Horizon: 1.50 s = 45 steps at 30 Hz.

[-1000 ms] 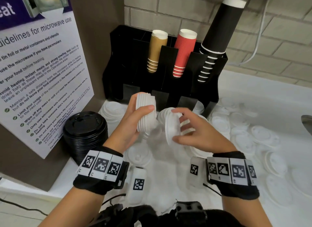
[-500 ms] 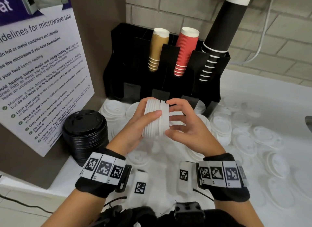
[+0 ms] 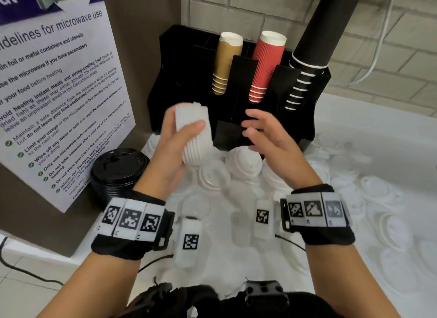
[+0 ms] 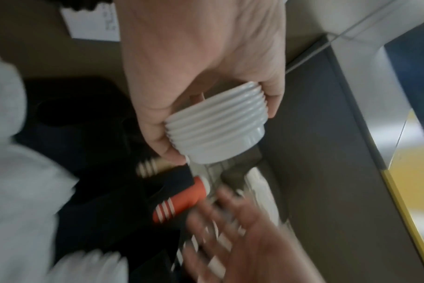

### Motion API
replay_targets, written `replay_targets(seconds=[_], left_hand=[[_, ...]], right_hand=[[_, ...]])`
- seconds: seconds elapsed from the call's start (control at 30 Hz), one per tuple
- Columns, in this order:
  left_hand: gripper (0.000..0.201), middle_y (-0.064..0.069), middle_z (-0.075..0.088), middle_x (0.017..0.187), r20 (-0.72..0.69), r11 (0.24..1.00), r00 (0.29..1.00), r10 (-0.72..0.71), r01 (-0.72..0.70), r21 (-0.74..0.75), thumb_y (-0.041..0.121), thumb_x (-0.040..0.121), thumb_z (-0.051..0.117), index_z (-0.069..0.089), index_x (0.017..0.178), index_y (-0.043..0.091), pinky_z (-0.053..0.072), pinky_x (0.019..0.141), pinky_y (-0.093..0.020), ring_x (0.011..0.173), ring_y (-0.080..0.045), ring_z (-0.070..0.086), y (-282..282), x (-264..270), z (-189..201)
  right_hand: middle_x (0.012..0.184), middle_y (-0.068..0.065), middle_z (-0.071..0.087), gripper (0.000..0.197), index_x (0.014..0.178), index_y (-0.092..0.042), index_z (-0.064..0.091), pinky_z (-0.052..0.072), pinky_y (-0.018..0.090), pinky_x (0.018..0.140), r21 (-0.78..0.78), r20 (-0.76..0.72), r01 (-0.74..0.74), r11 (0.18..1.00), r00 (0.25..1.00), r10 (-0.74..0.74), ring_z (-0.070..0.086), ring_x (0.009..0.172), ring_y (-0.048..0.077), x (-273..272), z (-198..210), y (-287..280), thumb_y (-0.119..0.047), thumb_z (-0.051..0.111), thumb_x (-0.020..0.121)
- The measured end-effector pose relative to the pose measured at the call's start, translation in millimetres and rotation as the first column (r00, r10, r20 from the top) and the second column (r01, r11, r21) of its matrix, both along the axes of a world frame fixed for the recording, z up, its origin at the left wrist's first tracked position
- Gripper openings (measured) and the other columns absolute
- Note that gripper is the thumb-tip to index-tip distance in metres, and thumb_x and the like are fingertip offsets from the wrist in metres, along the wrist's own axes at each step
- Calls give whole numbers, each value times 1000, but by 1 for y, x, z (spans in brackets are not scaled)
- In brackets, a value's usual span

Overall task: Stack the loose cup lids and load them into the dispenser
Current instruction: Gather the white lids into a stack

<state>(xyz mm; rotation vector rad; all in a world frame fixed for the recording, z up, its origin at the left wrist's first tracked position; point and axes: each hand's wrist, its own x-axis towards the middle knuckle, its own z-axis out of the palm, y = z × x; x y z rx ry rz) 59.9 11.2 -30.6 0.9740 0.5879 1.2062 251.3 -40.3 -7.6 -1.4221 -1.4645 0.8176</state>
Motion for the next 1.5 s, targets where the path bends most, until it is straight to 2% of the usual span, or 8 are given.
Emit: replay_targets(seconds=[0.17,0.3,0.7,0.8,0.9,1.1,1.27,1.5], left_hand=[[66,4,62,109,13,998,999,52,-53,47,38,64,71,50,124,21,54,75,-25,96,-7,65,10,-20,29],[87,3,60,113,9,998,998,64,-64,27,41,62,71,42,140,13,54,74,-25,99,-8,64,9,-28,36],[94,-8,56,128,-23,998,997,70,-70,-7,42,61,70,40,144,9,53,83,-29,112,-17,59,4,-35,38],[95,-7,56,126,-22,997,997,71,-71,3,43,61,69,40,144,9,54,82,-27,111,-17,59,4,-37,39],[96,-5,57,116,-13,996,996,89,-89,27,43,60,68,38,144,6,53,75,-25,102,-14,60,5,-39,41],[92,-10,56,118,-27,994,996,88,-86,60,42,64,69,38,142,4,52,84,-33,107,-21,59,6,-33,38],[57,7,61,105,-87,994,994,64,-56,90,40,66,70,51,117,24,50,84,-31,101,-10,61,6,-18,28],[58,7,65,107,-179,984,981,-73,100,146,37,68,70,53,123,25,53,73,-25,99,-10,64,4,-8,21]], right_hand=[[125,4,58,37,129,-15,56,44,26,100,-154,478,-31,988,872,102,56,115,16,1,-9,34,-21,61,93],[131,4,50,64,137,-24,46,37,38,99,-344,780,-161,925,500,377,43,122,25,-32,-32,51,-46,69,82],[125,-1,54,84,148,-32,30,30,42,96,-472,850,-330,817,77,522,36,120,25,-109,-57,84,-52,70,77],[125,1,52,80,146,-31,32,31,40,90,-439,837,-365,821,168,521,36,118,26,-106,-54,83,-46,71,77],[132,4,45,80,146,-30,29,32,41,93,-329,757,-393,859,434,488,37,115,27,-92,-42,81,-45,70,79],[127,2,51,60,139,-26,36,50,34,95,-66,129,-284,956,948,291,56,112,20,-50,-23,54,-24,68,88],[109,10,63,48,133,-37,40,55,38,88,-11,-291,-152,988,946,142,66,98,22,-40,-12,25,-33,56,88],[111,11,64,54,136,-32,43,53,43,88,56,-254,-185,981,948,193,63,102,24,-35,2,16,-31,57,84]])
